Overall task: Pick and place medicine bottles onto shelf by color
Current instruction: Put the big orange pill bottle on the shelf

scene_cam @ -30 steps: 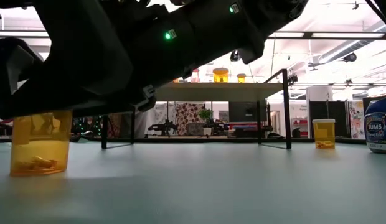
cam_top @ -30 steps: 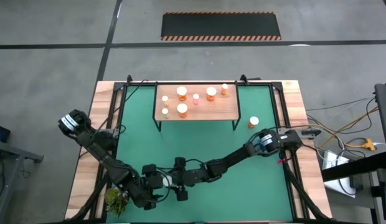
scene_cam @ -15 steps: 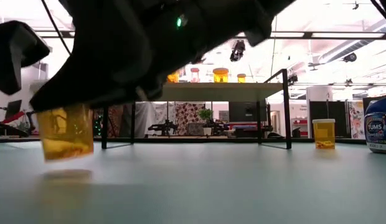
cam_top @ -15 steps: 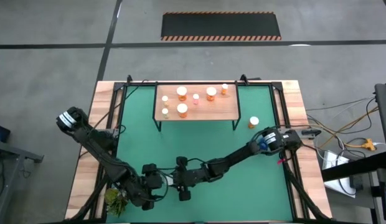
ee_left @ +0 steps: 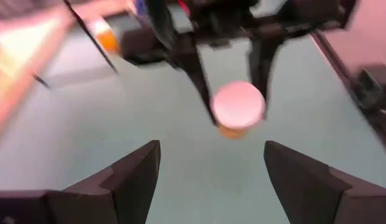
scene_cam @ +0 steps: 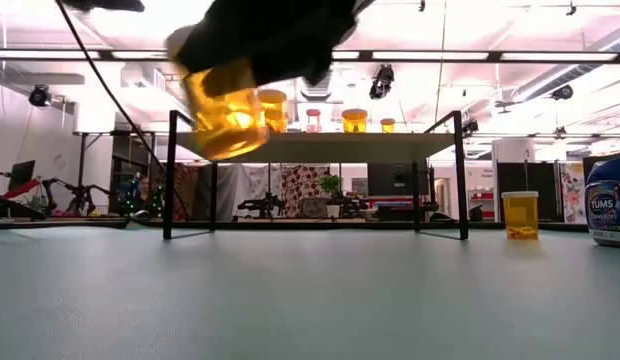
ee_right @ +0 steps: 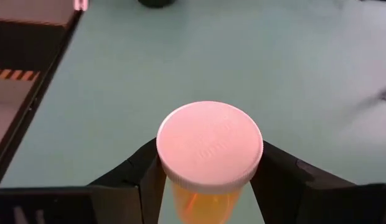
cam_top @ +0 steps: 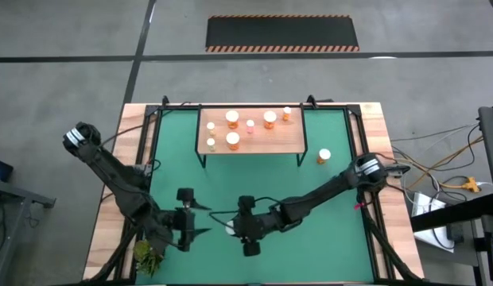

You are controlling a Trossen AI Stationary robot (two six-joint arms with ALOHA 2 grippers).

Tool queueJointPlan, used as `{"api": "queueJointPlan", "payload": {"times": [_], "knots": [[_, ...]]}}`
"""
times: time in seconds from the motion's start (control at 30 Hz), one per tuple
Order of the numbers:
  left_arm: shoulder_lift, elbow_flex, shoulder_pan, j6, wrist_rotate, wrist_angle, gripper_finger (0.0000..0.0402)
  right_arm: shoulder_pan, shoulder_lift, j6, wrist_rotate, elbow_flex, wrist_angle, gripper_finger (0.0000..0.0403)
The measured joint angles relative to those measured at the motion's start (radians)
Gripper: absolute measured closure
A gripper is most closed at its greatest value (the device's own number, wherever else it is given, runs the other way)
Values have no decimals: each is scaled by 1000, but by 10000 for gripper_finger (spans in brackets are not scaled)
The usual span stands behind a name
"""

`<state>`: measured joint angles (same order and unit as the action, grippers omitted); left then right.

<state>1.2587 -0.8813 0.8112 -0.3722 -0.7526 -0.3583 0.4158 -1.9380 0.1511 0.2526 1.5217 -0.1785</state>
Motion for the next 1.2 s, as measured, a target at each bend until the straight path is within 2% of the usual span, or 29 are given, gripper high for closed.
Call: {"api": "queueJointPlan", "payload": {"times": [0.17, 0.3, 0.5, 0.6, 0.83, 1.2], "knots": [[-62, 5, 0, 226, -184, 90, 132, 35, 117, 76, 76, -43, -94, 216], [-88, 5, 0, 412, -298, 221, 132, 58, 212, 148, 175, -85, -124, 216], [-97, 6, -5, 734, -339, 452, 132, 67, 306, 218, 389, -104, -144, 216], [-94, 6, -8, 834, -346, 534, 132, 56, 341, 250, 472, -104, -158, 216], [-93, 43, -9, 834, -350, 531, 132, -20, 384, 326, 676, -104, -226, 216], [-140, 82, -9, 879, -365, 534, 132, -235, 387, 441, 657, -116, -379, 216]]}}
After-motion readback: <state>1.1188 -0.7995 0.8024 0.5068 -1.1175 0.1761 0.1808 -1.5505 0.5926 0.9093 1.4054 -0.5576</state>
